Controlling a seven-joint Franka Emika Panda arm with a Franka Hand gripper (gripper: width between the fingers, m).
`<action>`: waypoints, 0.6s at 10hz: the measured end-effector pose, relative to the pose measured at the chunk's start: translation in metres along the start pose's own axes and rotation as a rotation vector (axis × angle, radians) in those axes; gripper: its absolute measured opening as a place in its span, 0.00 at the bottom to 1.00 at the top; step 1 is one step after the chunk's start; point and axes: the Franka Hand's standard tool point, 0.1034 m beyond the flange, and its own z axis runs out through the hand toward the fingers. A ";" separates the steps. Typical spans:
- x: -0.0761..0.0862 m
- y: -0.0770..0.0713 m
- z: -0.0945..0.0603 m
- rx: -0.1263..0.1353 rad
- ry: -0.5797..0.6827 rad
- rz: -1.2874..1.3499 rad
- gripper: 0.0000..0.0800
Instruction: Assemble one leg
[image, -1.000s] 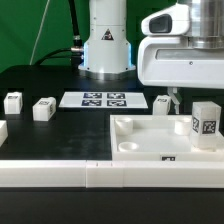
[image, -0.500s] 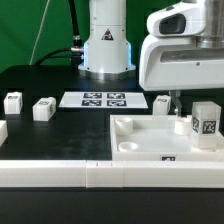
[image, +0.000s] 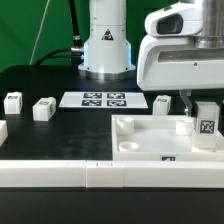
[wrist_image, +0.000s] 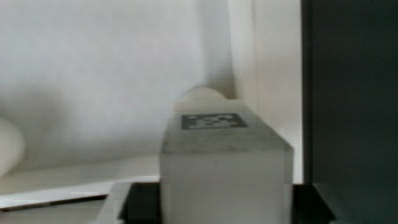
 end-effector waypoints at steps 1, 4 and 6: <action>0.000 0.000 0.000 0.000 0.000 0.037 0.37; 0.000 0.002 0.001 0.013 0.044 0.335 0.37; 0.000 0.004 0.001 0.029 0.037 0.589 0.37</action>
Offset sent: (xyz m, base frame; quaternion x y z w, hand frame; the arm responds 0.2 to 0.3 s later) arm -0.0144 -0.0013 -0.0069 -0.0003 0.0106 0.3409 0.9400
